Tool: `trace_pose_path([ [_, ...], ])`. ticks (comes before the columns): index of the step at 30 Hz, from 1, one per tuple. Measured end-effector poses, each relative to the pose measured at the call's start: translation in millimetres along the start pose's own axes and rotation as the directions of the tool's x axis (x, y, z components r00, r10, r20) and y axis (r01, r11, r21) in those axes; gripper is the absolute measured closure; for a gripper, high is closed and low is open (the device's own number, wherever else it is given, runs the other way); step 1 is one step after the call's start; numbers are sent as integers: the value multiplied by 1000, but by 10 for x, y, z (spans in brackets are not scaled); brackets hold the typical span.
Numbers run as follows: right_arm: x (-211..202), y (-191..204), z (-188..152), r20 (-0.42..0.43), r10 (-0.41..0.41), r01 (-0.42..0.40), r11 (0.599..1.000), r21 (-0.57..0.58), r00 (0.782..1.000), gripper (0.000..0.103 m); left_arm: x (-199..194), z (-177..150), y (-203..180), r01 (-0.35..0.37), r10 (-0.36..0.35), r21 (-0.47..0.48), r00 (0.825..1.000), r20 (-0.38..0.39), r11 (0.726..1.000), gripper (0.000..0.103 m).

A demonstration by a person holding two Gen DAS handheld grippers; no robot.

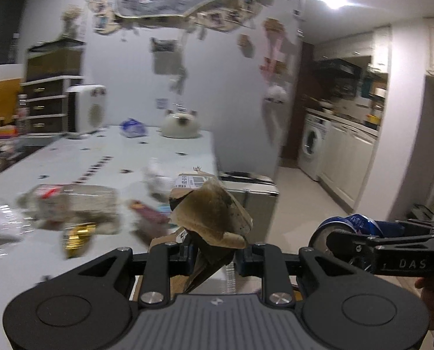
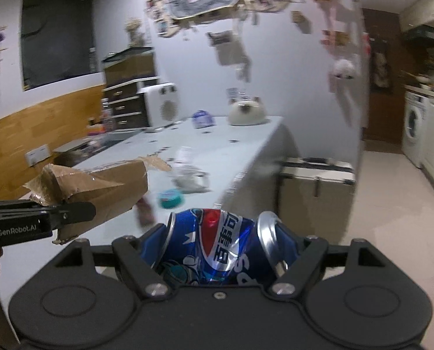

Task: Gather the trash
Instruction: 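Carry the package and can over the wastebasket with both tools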

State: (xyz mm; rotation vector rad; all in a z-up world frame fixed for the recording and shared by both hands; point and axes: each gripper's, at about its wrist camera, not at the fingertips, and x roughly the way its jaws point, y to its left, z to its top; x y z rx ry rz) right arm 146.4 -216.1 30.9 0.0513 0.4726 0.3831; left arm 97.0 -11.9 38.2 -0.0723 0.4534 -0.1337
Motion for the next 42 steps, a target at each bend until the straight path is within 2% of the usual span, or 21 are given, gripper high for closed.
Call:
trace_pose_path([
  [4,-52,-329,-82,-11,-73,73,996,43,997,23,286,13,-273,80,-79,31,996,-40,996,76],
  [8,-78,-631,-179,-27,-146,148,985,83,989,23,577,3,-521,161,-155,49,983,-96,986,76],
  [14,11,-990,-375,-80,-222,231,964,131,972,23,1131,-99,-791,263,-250,27,940,-234,964,76],
  [17,133,-1137,-487,-120,-240,256,955,151,963,23,1457,-199,-898,304,-292,-12,901,-322,953,76],
  [20,274,-1277,-617,-167,-252,281,943,178,953,23,1816,-335,-957,320,-313,-56,850,-423,946,76],
  [25,562,-1442,-813,-242,-254,308,926,221,937,23,2419,-622,-1042,300,-295,-91,756,-584,949,76],
  [27,681,-1496,-884,-264,-252,316,920,234,931,23,2605,-733,-1054,284,-276,-91,729,-627,955,76],
  [33,1033,-1643,-1113,-329,-223,325,898,297,918,23,2926,-957,-1050,264,-235,-71,672,-703,962,76],
  [36,1201,-1711,-1218,-360,-216,341,880,331,908,23,3011,-984,-1025,258,-236,-82,656,-717,963,75],
  [42,1502,-1815,-1384,-405,-188,362,838,409,895,22,3167,-1159,-1025,231,-205,-75,609,-766,970,74],
])
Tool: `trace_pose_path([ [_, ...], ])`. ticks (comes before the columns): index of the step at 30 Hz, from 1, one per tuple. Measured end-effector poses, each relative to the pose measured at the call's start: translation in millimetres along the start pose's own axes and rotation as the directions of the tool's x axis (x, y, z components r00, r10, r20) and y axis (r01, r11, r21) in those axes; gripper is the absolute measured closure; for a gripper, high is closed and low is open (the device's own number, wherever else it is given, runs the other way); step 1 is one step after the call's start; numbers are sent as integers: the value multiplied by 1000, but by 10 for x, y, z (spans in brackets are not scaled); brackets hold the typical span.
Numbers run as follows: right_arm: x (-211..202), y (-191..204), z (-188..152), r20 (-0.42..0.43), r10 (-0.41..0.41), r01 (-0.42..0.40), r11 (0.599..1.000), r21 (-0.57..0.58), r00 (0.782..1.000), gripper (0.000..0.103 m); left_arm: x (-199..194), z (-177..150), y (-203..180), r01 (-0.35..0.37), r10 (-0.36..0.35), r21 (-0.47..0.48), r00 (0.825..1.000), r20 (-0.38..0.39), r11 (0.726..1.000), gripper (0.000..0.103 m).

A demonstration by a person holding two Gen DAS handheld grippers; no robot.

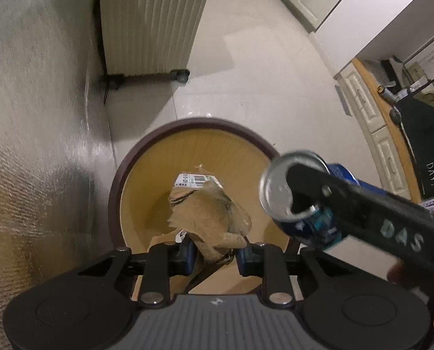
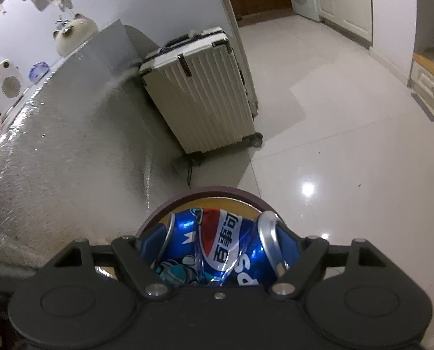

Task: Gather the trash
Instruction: 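Carry the package and can over the wastebasket with both tools, then open both tools to drop the package and can into the wastebasket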

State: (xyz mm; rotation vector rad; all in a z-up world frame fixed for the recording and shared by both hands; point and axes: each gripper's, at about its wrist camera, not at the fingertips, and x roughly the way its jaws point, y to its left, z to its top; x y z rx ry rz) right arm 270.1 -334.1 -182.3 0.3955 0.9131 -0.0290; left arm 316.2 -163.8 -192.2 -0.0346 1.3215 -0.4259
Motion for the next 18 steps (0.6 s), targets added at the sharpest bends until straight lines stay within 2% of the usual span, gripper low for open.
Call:
trace_pose_path([
  [2,80,-3,-9,-10,-4,4,1000,19,1000,22,50,22,36,-6,6,-24,1000,-11,1000,65],
  [7,259,-20,-17,-41,-12,15,998,55,999,22,59,47,118,-45,43,-87,999,-26,995,51],
  [12,441,17,-22,-78,-23,28,998,59,997,22,70,32,99,-62,60,-65,998,-35,996,43],
  [18,608,23,-26,-111,-30,34,999,35,993,18,163,45,34,-76,76,-7,996,-44,997,23],
])
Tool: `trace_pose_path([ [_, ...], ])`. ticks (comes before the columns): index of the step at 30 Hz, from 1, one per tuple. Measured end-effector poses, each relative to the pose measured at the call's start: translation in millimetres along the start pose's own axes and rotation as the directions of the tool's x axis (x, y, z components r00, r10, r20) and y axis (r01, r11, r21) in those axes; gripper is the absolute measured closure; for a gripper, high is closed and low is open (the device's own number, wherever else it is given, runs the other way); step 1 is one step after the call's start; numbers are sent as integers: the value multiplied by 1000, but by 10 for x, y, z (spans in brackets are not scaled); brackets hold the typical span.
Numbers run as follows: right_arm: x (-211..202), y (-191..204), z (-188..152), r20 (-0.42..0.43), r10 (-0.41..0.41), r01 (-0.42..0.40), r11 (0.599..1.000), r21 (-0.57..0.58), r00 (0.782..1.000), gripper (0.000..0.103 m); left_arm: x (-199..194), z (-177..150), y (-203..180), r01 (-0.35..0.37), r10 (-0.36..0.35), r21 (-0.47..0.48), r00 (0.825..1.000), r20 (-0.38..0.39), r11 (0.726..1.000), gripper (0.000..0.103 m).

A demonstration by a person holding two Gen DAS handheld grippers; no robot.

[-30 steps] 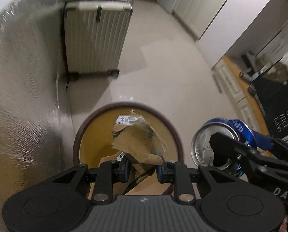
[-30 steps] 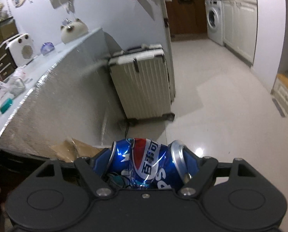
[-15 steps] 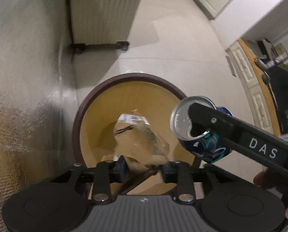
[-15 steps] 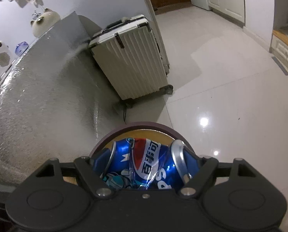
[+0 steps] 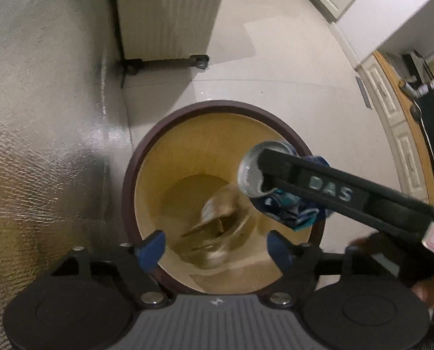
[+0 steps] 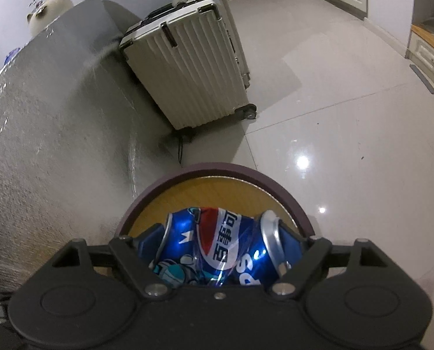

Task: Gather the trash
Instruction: 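Open both tools to drop the package and can into the wastebasket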

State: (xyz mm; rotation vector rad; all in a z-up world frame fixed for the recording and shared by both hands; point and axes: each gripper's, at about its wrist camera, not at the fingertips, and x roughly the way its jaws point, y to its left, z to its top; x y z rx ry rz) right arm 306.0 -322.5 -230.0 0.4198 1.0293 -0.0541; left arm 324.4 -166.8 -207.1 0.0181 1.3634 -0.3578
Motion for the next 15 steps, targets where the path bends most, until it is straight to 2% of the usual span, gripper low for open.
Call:
trace_pose_path([
  [4,21,-20,-20,-26,-34,34,999,-19,999,17,19,-13,-4,-22,22,13,1000,-1,1000,11],
  [7,-12,-66,-25,-34,-32,31,999,-14,999,9,26,-24,-12,-30,30,22,1000,-3,999,4],
  [15,-93,-85,-60,-57,-43,39,997,-68,997,8,27,-81,-33,-61,61,14,998,0,998,0],
])
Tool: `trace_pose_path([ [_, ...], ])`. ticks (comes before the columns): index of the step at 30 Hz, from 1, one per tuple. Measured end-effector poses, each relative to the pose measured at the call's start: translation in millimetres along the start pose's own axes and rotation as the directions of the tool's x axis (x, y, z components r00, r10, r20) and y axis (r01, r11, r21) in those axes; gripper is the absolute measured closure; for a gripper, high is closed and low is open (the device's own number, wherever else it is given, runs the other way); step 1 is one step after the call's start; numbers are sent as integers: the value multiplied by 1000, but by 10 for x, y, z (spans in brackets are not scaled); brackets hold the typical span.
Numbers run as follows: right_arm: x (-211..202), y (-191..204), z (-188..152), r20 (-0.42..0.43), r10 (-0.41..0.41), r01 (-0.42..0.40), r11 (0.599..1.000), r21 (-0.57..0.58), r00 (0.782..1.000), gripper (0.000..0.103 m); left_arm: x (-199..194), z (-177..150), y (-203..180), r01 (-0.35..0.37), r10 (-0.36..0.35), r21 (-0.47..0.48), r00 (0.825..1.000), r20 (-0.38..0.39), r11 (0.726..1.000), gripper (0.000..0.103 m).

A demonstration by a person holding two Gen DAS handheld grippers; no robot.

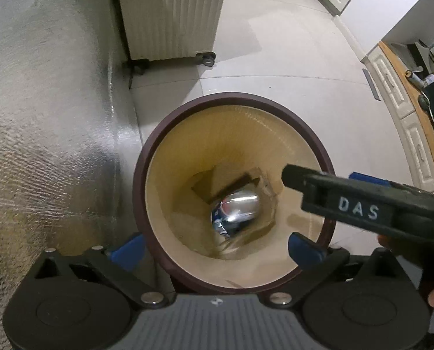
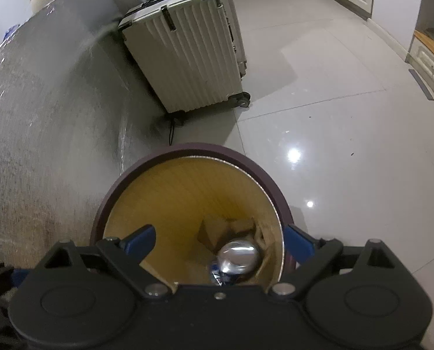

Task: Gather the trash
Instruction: 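Open both tools to drop the package and can into the wastebasket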

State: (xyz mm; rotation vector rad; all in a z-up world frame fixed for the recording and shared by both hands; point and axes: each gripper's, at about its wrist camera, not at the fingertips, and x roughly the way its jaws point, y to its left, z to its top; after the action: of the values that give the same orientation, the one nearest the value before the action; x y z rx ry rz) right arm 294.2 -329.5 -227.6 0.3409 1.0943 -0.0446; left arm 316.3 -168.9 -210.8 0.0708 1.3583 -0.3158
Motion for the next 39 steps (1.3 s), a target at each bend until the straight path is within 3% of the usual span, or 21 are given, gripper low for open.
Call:
trace_pose_path([
  [14,-246,29,-116,-25,-18,15,995,-97,1000,4,-54,-142,68,-37,37,9,999,13,999,0],
  [39,-801,-166,-357,44,-70,76,986,-147,997,0,-373,-480,109,-73,71,15,992,104,997,0],
])
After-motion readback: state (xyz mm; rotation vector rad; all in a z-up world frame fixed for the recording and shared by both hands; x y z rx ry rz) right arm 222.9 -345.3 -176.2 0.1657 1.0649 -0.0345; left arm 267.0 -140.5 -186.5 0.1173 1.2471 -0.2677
